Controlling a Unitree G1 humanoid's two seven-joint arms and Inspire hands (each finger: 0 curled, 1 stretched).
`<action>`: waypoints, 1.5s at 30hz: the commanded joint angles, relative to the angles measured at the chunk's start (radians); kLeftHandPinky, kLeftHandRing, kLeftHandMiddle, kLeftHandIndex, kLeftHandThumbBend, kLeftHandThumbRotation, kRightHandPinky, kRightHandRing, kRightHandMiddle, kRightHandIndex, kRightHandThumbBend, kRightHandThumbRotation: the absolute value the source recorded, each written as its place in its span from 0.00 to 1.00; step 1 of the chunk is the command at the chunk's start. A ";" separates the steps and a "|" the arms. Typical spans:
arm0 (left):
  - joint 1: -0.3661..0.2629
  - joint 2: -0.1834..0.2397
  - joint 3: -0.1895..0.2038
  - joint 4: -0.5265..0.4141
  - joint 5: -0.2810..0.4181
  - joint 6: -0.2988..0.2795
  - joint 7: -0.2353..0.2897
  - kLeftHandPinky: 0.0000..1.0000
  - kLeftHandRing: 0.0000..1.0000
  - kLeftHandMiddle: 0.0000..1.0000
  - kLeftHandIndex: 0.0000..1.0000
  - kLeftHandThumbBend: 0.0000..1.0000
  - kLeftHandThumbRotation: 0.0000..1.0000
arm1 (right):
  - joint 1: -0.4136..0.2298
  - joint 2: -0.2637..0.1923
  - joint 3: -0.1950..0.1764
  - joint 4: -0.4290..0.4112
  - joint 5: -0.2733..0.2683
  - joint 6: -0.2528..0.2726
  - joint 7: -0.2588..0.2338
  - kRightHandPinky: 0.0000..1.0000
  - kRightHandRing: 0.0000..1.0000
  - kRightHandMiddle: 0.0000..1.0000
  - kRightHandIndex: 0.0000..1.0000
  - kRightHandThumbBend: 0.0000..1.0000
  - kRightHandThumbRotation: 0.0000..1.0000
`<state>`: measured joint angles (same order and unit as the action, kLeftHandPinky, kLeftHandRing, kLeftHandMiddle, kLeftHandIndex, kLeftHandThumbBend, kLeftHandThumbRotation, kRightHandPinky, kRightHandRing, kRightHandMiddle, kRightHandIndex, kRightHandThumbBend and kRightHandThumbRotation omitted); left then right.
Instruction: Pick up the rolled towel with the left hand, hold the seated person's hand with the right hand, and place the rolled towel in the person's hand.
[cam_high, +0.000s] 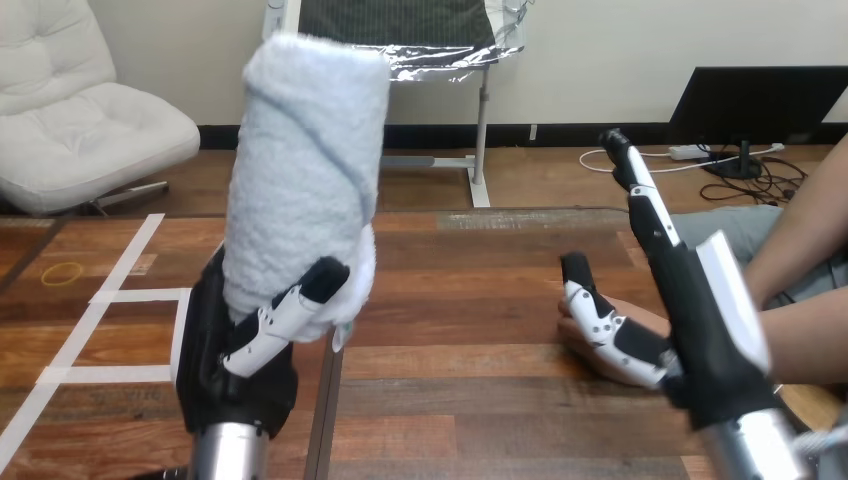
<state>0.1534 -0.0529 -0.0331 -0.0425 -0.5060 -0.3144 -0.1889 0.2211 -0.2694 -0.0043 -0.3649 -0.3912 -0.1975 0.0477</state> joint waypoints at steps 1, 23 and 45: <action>-0.062 -0.031 -0.011 -0.037 0.016 -0.004 -0.024 0.34 0.33 0.36 0.45 0.60 0.00 | -0.078 -0.098 -0.057 -0.066 -0.065 0.070 0.062 0.97 0.97 0.97 0.94 0.43 0.00; -0.059 -0.043 -0.012 -0.029 0.074 -0.034 -0.039 0.33 0.33 0.36 0.44 0.59 0.00 | -0.169 -0.312 -0.108 -0.021 -0.179 0.272 0.244 0.81 0.90 0.89 0.85 0.76 0.00; -0.046 -0.043 -0.023 -0.049 0.055 -0.009 -0.050 0.34 0.33 0.36 0.44 0.58 0.00 | -0.267 -0.467 -0.072 0.070 -0.246 0.380 0.425 0.85 0.93 0.91 0.86 0.81 0.00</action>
<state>0.1536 -0.0534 -0.0385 -0.0421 -0.4390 -0.3164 -0.2194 0.0399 -0.6835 -0.0868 -0.3104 -0.6215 0.1726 0.4474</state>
